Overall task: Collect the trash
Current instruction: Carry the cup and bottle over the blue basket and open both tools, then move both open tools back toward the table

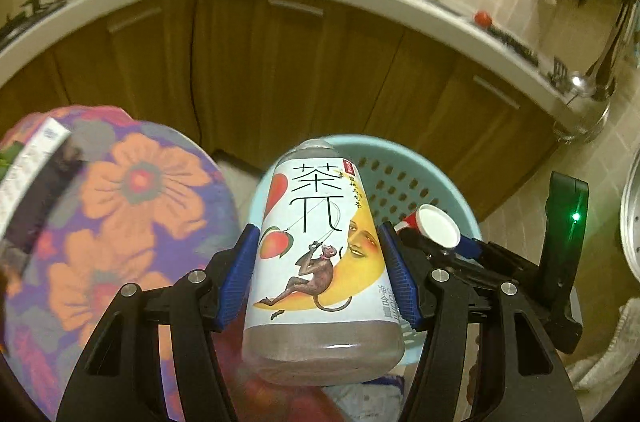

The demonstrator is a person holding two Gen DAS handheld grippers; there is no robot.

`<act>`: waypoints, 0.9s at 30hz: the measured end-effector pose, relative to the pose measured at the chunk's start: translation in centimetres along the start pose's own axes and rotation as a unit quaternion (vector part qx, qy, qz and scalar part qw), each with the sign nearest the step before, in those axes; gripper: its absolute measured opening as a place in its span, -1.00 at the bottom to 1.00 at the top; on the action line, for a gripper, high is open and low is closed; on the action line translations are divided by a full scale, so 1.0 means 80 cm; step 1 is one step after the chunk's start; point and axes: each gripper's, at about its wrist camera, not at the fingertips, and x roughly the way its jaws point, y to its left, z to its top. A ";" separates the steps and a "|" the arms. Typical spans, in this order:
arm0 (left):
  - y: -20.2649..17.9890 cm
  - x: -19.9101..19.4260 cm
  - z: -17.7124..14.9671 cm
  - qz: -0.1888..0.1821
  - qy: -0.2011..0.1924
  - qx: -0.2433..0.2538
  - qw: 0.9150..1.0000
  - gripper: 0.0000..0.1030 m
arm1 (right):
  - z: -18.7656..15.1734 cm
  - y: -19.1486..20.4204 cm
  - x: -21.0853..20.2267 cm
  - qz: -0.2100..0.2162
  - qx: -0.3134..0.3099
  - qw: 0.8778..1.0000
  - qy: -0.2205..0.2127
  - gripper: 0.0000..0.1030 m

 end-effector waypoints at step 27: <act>-0.009 0.037 -0.013 0.009 0.052 0.021 0.998 0.29 | -0.007 -0.018 -0.059 0.012 0.026 0.999 -0.018 0.23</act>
